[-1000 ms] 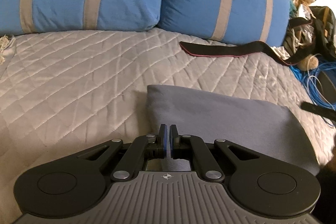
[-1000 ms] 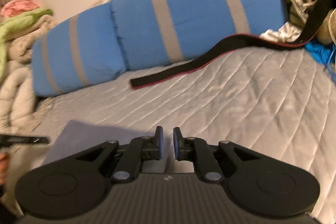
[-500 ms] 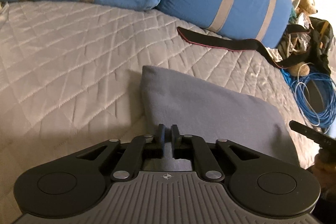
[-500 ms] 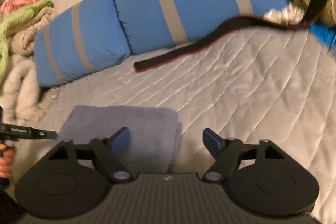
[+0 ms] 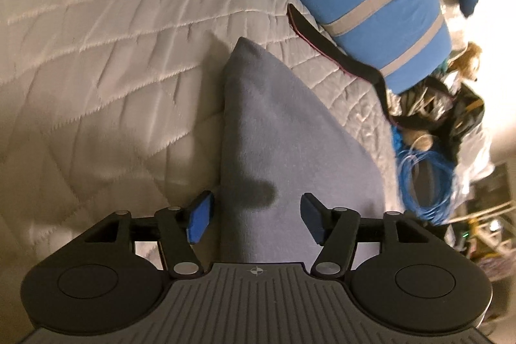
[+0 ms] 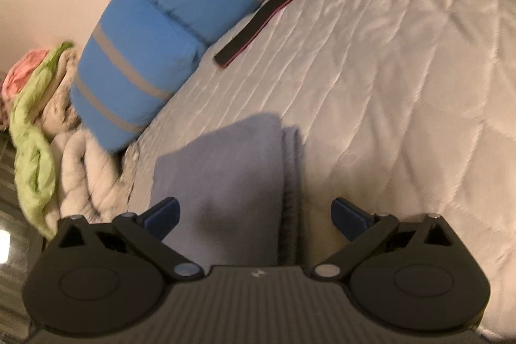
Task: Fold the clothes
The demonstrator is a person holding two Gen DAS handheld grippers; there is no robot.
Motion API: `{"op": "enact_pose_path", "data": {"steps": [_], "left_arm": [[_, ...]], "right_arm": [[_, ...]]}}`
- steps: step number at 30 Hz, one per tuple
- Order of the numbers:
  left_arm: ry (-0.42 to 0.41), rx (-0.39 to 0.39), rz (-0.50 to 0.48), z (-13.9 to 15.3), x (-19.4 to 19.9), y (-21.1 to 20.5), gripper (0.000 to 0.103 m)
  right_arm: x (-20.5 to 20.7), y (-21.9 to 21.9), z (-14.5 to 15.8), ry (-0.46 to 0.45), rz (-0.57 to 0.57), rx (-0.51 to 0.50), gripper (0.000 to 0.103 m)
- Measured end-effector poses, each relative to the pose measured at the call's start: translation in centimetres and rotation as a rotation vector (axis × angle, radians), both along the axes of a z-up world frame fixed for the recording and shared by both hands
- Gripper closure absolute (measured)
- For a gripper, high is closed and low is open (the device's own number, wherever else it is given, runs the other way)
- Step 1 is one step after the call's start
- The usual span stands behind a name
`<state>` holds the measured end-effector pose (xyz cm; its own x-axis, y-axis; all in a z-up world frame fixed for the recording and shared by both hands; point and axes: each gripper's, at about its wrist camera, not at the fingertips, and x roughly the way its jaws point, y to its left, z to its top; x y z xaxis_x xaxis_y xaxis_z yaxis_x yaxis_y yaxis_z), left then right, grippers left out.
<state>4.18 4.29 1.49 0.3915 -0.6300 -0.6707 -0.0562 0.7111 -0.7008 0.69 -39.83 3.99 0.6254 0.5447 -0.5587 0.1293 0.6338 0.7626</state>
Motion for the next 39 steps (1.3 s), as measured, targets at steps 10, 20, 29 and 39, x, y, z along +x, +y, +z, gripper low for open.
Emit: {"op": "enact_pose_path", "data": {"steps": [10, 20, 29, 39], "left_arm": [[0.056, -0.194, -0.037, -1.9, 0.3, -0.4, 0.023], [0.042, -0.041, -0.01, -1.0, -0.4, -1.3, 0.085], [-0.066, 0.034, -0.038, 2.7, -0.9, -1.3, 0.085], [-0.092, 0.075, 0.014, 3.7, -0.9, 1.6, 0.085]], "right_arm": [[0.5, 0.9, -0.5, 0.012, 0.063, 0.009, 0.001], [0.1, 2.9, 0.2, -0.036, 0.128, -0.098, 0.074], [-0.3, 4.3, 2.0, -0.169, 0.11, -0.144, 0.075], [0.7, 8.5, 4.2, -0.235, 0.101, -0.263, 0.075]]}}
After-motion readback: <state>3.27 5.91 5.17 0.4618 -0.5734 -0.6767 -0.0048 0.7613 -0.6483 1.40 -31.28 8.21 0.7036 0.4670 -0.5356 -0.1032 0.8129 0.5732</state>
